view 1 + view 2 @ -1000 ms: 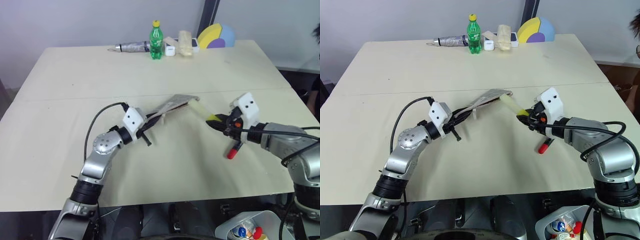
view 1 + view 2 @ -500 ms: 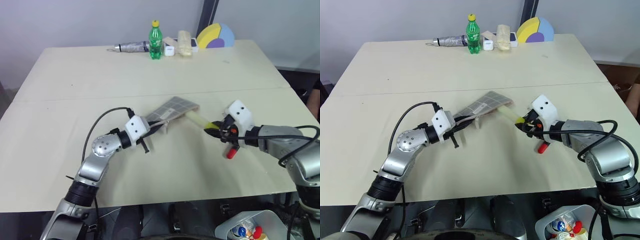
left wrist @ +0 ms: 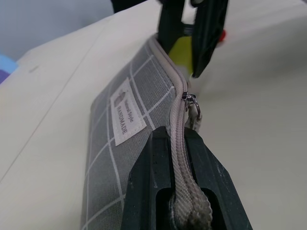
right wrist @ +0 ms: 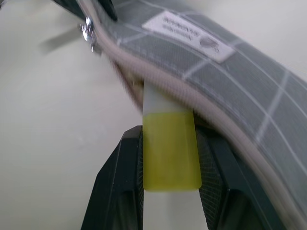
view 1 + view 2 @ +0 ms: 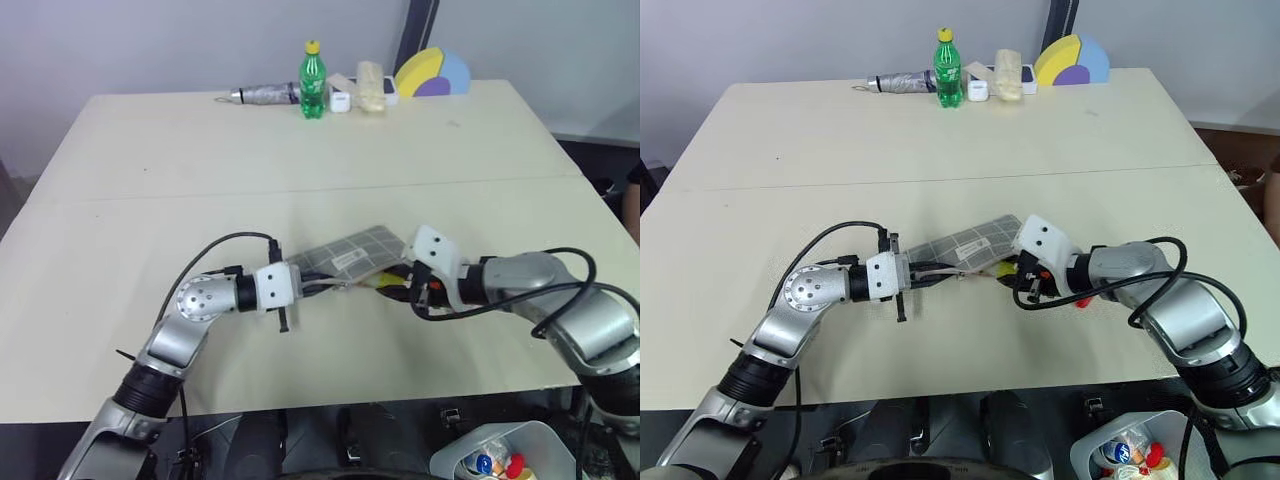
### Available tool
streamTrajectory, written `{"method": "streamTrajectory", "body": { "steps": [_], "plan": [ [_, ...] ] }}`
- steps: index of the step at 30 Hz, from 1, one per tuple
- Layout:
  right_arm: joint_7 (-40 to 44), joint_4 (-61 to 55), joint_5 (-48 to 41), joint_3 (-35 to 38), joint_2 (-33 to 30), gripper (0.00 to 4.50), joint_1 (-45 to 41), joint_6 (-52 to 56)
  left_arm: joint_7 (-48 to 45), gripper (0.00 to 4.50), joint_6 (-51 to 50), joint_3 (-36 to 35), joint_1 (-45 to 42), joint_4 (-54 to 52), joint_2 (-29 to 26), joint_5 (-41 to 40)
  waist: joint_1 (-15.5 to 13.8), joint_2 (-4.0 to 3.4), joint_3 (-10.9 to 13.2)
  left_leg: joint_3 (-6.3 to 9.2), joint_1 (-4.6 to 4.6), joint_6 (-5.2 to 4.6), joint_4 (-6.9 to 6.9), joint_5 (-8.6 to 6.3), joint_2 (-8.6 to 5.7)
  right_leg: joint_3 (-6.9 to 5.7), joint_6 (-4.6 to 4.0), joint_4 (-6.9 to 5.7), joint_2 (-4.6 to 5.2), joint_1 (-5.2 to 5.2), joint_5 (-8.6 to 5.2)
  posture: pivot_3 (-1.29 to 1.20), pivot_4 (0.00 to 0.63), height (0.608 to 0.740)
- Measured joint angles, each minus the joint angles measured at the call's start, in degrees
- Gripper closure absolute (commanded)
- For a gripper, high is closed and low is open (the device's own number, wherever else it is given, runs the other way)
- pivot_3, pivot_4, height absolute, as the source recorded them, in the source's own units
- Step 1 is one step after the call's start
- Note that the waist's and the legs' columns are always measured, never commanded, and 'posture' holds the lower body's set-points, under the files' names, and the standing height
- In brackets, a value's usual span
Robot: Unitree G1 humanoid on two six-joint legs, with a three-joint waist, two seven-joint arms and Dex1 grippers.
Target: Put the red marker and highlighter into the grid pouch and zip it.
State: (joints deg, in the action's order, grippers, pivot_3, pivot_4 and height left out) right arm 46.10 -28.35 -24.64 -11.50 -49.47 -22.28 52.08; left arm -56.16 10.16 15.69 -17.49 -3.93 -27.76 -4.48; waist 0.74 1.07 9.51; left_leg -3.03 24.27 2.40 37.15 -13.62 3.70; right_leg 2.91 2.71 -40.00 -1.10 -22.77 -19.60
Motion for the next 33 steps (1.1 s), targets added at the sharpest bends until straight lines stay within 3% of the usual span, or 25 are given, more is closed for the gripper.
{"method": "streamTrajectory", "body": {
  "steps": [4, 7, 13, 18, 25, 33],
  "plan": [
    [0.5, -0.1, -0.3, 1.6, -0.3, 1.58, 0.4, -0.1, -0.9, 4.5, 0.5, 0.0, 0.2, -0.2, -0.5, -0.1, 0.0, 0.0, 0.0, 0.01, 0.0, -0.01, 0.0, 0.0, 0.0, 0.0, 0.0, 0.0, 0.0, 0.0, 0.0, 0.0, 0.15, 0.74],
    [0.7, -1.6, -1.6, 7.7, -1.3, 0.03, 3.0, -0.2, 0.0, 4.5, 0.1, -1.0, 0.3, 0.3, -0.1, -0.8, 0.0, 0.0, 0.0, 0.0, 0.01, -0.01, 0.0, -0.01, 0.0, -0.01, 0.0, 0.0, 0.01, 0.0, 0.0, 0.0, 0.15, 0.74],
    [0.7, -1.7, -4.5, 22.9, -3.8, 0.03, 9.3, 1.2, 5.9, 4.5, -6.1, -3.8, -0.4, 1.6, 5.1, -3.9, -0.2, 0.02, 0.0, 0.04, 0.01, -0.02, 0.06, -0.01, -0.02, -0.05, 0.01, 0.02, 0.02, 0.07, 0.0, 0.0, 0.15, 0.74],
    [-3.8, -0.5, -4.1, 28.5, -3.3, 0.03, 15.9, 5.0, 11.5, 4.5, -8.9, -4.2, -2.9, 4.4, 9.6, -3.1, -0.1, 0.01, 0.0, 0.07, -0.08, -0.02, 0.05, -0.01, -0.02, -0.04, 0.01, 0.01, -0.02, 0.14, 0.0, 0.0, 0.15, 0.74],
    [-15.1, -2.8, -3.4, 35.4, 2.4, 0.03, 21.0, 19.7, 15.3, 4.5, -9.9, -3.2, -6.3, 9.0, 14.7, -1.9, 0.1, -0.02, 0.0, 0.05, -0.13, -0.02, 0.0, -0.01, -0.02, 0.0, 0.01, 0.01, -0.09, 0.15, 0.0, 0.0, 0.15, 0.74],
    [-24.2, -6.0, -3.6, 41.7, 16.5, 0.03, 17.3, 33.5, 13.8, 4.5, -8.5, -2.7, -7.2, 11.9, 15.3, -1.2, 0.0, -0.07, -0.1, 0.03, -0.17, -0.01, -0.02, 0.0, -0.03, 0.01, 0.01, 0.0, -0.11, 0.16, 0.0, 0.0, 0.15, 0.74]
  ]
}}
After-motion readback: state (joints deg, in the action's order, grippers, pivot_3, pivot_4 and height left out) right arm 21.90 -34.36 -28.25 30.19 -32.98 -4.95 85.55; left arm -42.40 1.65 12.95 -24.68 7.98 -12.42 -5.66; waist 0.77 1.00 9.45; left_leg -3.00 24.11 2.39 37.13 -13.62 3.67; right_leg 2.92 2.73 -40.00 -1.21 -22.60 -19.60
